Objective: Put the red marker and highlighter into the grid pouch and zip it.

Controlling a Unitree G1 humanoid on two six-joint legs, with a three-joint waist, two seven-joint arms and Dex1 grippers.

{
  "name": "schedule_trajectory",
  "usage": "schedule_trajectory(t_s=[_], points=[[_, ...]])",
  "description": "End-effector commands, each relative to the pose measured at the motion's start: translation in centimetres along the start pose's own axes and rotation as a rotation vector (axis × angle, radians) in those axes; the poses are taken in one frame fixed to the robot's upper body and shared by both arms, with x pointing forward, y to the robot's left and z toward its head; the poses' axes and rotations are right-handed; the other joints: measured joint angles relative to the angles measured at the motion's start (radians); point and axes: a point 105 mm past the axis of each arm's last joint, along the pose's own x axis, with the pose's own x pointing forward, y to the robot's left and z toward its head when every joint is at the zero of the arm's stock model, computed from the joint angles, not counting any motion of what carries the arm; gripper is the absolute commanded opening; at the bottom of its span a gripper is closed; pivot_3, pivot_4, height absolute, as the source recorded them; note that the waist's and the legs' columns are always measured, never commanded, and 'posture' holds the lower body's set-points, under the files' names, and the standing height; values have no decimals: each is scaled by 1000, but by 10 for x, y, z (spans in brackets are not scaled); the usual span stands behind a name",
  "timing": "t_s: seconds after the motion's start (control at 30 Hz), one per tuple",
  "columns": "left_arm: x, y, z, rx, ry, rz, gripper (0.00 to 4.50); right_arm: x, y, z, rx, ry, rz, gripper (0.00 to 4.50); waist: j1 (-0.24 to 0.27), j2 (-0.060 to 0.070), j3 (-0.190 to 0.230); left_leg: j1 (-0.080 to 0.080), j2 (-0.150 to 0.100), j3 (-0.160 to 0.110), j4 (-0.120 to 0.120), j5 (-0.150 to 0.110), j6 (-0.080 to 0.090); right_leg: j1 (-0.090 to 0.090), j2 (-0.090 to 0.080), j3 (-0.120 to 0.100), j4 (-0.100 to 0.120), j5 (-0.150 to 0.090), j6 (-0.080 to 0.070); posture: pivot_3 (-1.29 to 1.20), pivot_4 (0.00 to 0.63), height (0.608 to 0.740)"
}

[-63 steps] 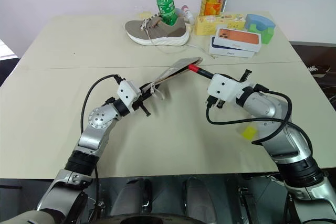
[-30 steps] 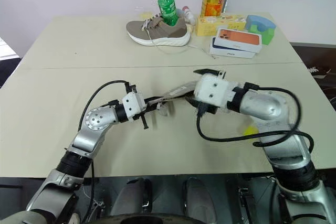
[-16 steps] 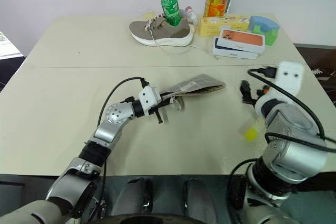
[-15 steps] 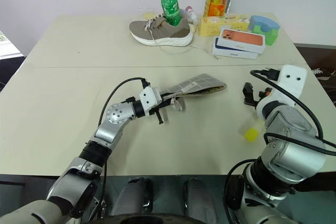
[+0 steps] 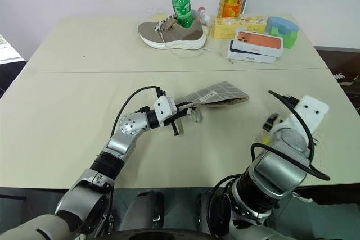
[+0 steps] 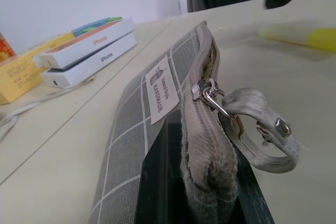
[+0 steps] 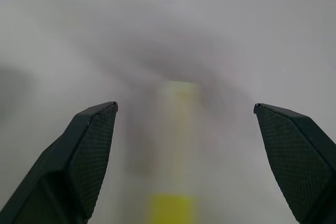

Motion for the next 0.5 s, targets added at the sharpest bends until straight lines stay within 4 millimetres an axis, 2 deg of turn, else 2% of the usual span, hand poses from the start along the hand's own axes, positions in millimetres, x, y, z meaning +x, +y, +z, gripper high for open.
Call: schedule_trajectory(t_s=[0.03,0.1,0.2,0.5], points=[[1,1,8,21,-33,12,0,-17,39,-38,113,184,134,4334,-5,0,0,0,0,0,0,0,0,0,0,0,0,0,0,0,150,740],[1,2,9,21,-34,17,0,-17,40,-44,113,218,150,4334,-11,0,0,0,0,-1,0,0,0,0,0,0,1,0,0,0,150,740],[1,3,9,22,-35,25,0,-16,46,-45,79,218,216,4334,-18,0,0,0,0,-1,0,0,0,0,0,0,1,0,0,0,150,740],[0,5,9,28,-32,33,0,-3,48,-19,30,177,299,4334,-19,0,0,1,0,-1,0,0,0,0,0,0,1,0,0,0,150,740]])
